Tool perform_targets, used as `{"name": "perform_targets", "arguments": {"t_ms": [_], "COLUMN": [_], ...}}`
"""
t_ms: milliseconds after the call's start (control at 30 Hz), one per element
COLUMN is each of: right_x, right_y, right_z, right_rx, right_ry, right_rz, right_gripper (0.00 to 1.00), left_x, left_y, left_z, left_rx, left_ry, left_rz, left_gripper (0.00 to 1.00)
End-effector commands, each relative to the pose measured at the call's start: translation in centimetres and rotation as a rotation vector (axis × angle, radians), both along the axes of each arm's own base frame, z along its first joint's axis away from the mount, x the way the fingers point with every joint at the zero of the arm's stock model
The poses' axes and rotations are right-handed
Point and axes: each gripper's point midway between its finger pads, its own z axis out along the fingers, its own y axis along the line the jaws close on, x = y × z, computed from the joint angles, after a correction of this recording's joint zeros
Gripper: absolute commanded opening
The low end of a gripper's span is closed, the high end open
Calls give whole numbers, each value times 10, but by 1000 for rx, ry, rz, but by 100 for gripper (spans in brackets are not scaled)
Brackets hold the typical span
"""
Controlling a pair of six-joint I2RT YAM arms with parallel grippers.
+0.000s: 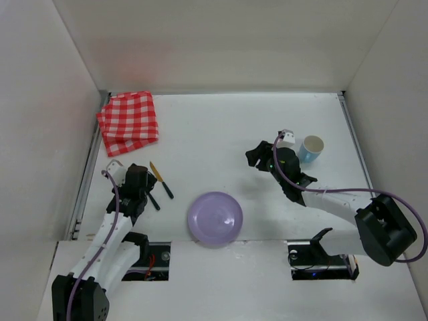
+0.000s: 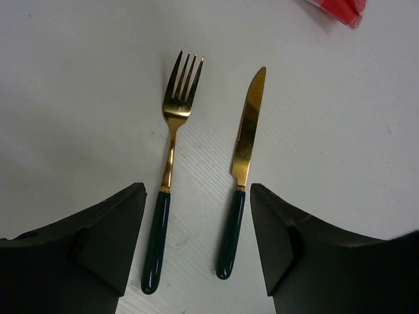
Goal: Set the dinner table for one person
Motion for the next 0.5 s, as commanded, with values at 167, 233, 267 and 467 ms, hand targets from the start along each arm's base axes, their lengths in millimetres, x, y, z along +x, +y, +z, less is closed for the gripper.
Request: {"name": "perform_targets", "arguments": {"t_ms": [167, 233, 267, 467], "right_x": [6, 6, 6, 6], "right_y": [-1, 0, -1, 1], "right_z": [15, 17, 16, 15], "right_rx": [38, 41, 40, 30], "right_ry": [-51, -56, -55, -45], "right_rz": [-6, -4, -7, -3], "right_gripper": [61, 59, 55, 18], "left_x": [16, 21, 24, 40], "left_y": [2, -1, -3, 0], "left_z": [14, 14, 16, 40], "left_rx": [1, -2, -7, 4], "left_ry": [-64, -95, -111, -198], "left_rz": [13, 0, -7, 5], "left_gripper": [63, 57, 51, 7]}}
